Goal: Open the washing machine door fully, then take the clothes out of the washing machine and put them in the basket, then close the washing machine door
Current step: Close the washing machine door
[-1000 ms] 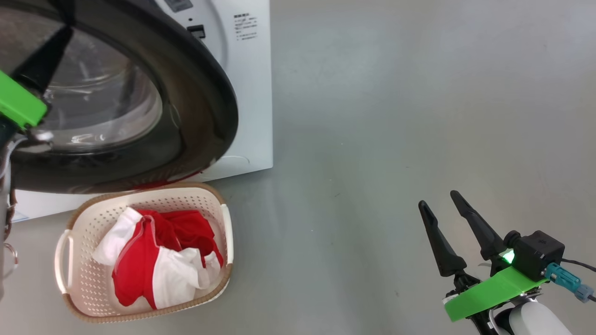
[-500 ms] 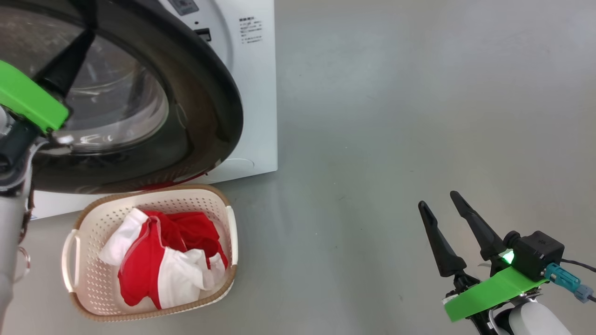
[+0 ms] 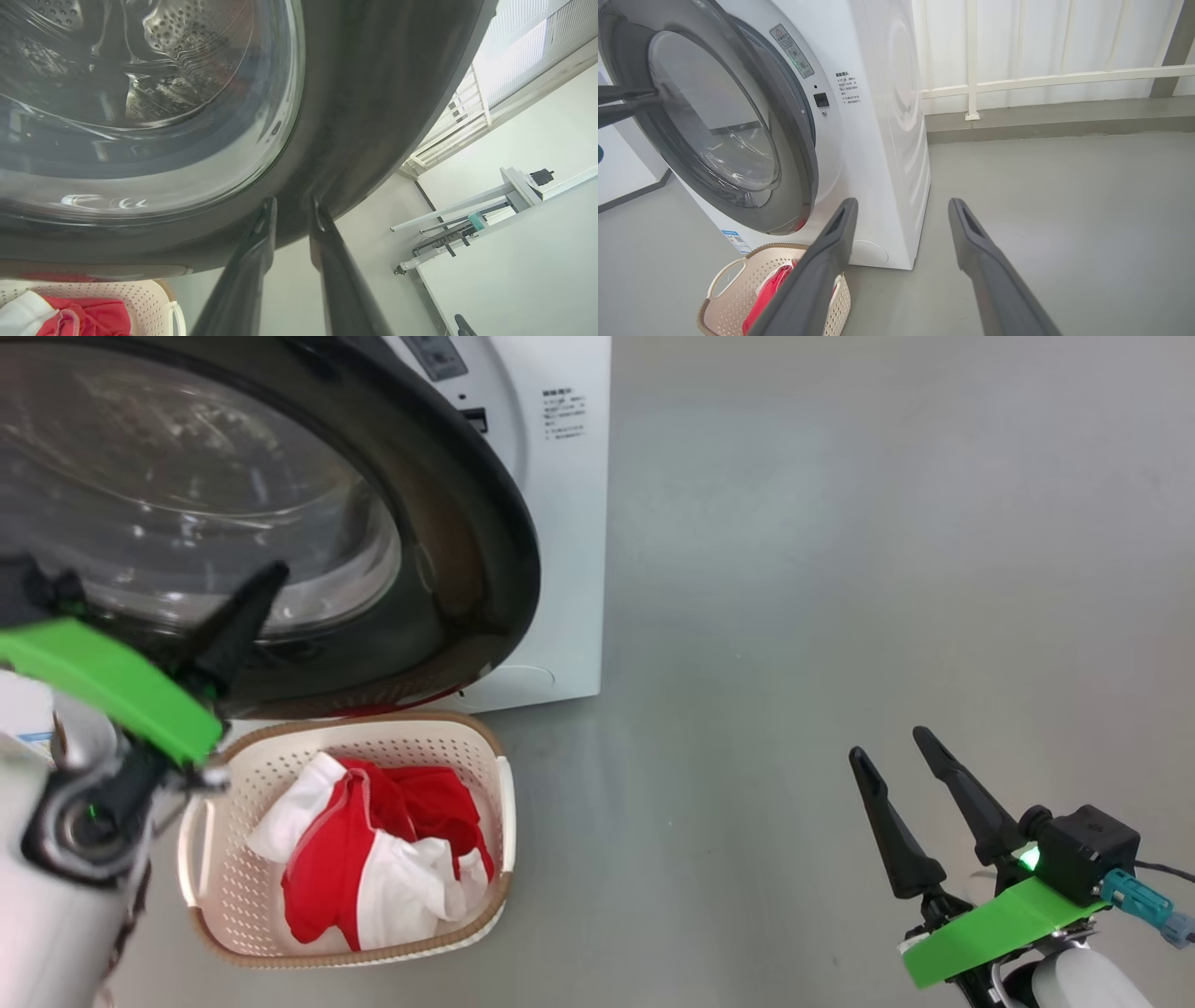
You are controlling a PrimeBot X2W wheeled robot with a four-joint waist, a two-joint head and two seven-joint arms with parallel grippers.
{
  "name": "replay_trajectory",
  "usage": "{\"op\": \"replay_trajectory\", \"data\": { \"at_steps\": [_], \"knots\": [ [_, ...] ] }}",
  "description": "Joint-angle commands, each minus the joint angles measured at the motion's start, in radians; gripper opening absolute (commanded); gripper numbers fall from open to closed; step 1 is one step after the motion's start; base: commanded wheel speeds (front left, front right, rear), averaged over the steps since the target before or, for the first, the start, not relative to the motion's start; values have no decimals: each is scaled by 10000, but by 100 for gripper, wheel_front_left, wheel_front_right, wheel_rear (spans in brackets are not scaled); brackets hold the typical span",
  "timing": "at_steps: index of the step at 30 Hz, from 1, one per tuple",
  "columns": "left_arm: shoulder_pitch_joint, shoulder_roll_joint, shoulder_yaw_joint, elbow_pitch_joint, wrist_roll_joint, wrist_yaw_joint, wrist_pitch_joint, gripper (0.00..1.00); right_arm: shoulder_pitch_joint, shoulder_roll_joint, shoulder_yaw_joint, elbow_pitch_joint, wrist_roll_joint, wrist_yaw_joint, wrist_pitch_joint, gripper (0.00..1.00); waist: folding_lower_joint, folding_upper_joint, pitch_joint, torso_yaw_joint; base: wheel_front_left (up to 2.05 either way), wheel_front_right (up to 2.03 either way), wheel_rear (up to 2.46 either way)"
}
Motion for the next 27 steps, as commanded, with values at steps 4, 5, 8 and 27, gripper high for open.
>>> {"op": "replay_trajectory", "data": {
  "at_steps": [4, 5, 8, 27],
  "knots": [
    [1009, 710, 154, -680, -332, -71, -589, 49, 167, -150, 96, -212, -101, 63, -63, 100, 0, 0, -275, 303, 0, 0, 0],
    [1252, 753, 99, -755, -345, -71, -713, 60, 198, -149, 78, -219, -103, 63, -63, 100, 0, 0, -297, 341, 0, 0, 0],
    [1942, 824, 12, -932, -435, -71, -1157, 91, 261, -150, 23, -224, -101, 63, -63, 100, 0, 0, -352, 459, 0, 0, 0],
    [5318, 499, 148, -1300, -1019, -71, -4212, 100, 596, -193, -221, -162, -34, 63, -63, 100, 0, 0, -547, 525, 0, 0, 0]
  ]
}}
